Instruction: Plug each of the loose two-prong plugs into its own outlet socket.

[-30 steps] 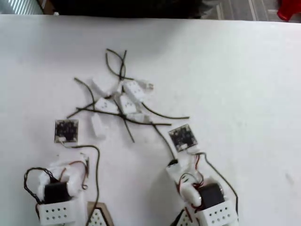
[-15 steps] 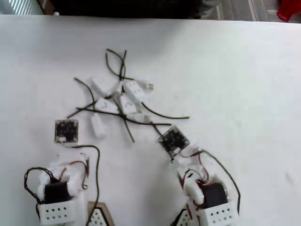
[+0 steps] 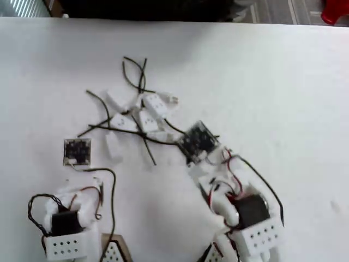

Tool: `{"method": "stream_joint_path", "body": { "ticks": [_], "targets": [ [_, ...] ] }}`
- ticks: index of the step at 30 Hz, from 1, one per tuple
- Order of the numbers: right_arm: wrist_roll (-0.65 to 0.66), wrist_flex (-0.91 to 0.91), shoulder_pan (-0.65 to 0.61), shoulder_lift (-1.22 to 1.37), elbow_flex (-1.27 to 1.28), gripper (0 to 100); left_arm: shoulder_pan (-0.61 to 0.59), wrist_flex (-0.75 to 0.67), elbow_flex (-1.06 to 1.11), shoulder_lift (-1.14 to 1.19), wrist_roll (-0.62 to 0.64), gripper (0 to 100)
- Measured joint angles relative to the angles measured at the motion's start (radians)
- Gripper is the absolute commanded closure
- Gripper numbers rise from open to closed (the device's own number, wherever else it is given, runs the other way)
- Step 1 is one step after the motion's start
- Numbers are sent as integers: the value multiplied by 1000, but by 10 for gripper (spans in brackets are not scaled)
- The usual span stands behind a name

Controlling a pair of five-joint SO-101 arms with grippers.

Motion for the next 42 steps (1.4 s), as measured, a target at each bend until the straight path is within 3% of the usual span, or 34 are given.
{"method": "stream_joint_path", "body": {
  "ticks": [10,18,21,25,42],
  "targets": [
    [-101,0,-35,792,-483,960,0,0,0,0,0,954],
    [-118,0,-34,1212,-732,959,0,0,0,0,0,954],
    [-155,0,-34,1336,-786,906,0,0,0,0,0,954],
    [-169,26,-34,1433,-850,816,0,0,0,0,0,954],
    [-172,84,-48,1511,-893,824,0,0,0,0,0,954]
  ]
}}
